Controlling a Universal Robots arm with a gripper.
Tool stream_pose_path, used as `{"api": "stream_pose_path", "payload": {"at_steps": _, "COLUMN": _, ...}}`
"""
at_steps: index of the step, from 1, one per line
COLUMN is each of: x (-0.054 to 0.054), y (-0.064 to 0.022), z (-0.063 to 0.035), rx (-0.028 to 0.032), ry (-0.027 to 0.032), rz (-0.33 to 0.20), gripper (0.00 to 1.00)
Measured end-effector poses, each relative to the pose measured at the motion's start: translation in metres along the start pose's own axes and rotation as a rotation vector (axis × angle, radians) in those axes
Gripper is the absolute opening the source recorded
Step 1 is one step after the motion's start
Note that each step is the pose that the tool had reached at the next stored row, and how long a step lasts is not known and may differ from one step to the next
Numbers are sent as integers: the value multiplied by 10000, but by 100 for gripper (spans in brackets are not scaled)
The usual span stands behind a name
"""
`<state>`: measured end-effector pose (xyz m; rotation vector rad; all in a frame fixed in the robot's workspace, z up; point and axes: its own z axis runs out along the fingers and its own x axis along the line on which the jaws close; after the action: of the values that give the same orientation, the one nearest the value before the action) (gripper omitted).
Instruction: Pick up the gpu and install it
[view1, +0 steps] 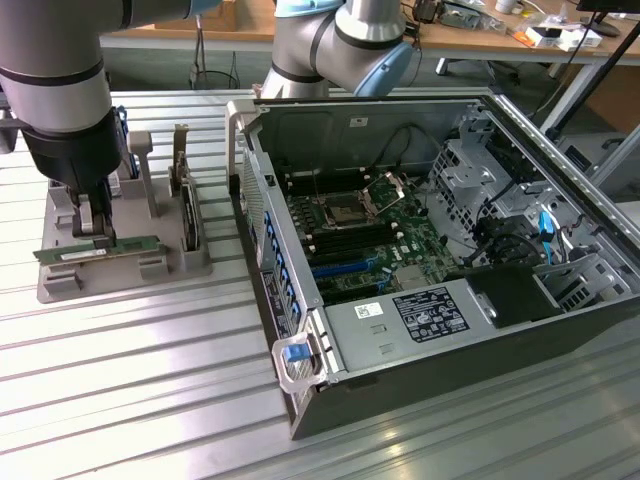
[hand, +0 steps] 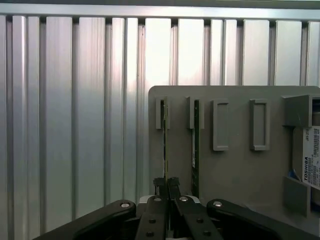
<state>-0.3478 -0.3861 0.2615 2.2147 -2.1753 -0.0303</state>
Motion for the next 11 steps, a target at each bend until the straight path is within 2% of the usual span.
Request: {"api": "stream_pose_path", "payload": {"at_steps": 11, "x": 2, "y": 9, "z": -211, "rx": 1, "ry": -54, "rz": -2, "gripper": 12}}
